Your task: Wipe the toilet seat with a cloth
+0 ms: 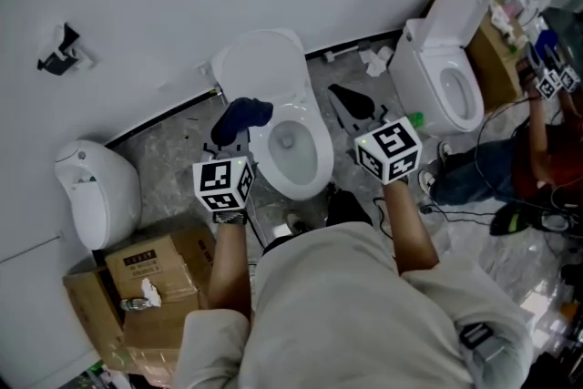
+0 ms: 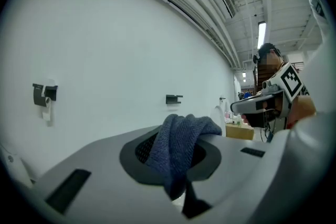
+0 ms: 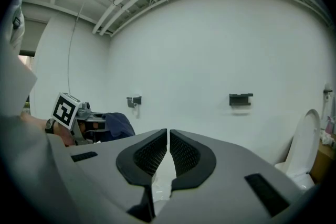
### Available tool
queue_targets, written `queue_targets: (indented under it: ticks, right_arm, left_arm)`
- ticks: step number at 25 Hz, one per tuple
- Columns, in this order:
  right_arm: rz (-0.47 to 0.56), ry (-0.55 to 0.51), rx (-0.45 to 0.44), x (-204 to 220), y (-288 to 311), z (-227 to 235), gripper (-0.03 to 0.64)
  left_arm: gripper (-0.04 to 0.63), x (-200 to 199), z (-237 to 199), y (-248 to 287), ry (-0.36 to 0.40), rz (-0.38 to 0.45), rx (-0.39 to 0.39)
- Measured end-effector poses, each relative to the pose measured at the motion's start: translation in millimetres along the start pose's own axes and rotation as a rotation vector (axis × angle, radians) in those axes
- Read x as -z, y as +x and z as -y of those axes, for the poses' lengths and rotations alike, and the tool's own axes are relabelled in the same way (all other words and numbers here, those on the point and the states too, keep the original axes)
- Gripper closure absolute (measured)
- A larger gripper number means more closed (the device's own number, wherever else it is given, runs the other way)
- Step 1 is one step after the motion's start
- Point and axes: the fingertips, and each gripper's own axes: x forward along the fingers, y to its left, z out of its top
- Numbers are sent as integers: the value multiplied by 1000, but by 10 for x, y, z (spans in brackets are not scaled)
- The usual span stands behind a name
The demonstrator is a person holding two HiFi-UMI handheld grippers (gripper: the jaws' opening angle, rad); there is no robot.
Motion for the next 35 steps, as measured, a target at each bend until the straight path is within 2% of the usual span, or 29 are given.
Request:
queue_targets:
  ticks: [4,9,14,20,35]
  right_arm:
    - [58,-38,-27,-361,-3,-141,577]
    - [107,-70,-60,-725,-15,-311,577]
    - [136,-91,-33,-978,-80,-332,589]
    - [150,-112,-9,-1071,-116,-331,589]
    - [131,-111,13,-993,-147,-282,589]
  left_arm:
    - [561,-394,-58,-126,66,62,-7]
    - [561,-806,-72,-313,107,138,-17]
    - [561,-1073,-40,-373,142,180,-17]
    - [561,-1209,-5,-412,144,205,-10]
    - [560,-1231,92,-389,142,207,11]
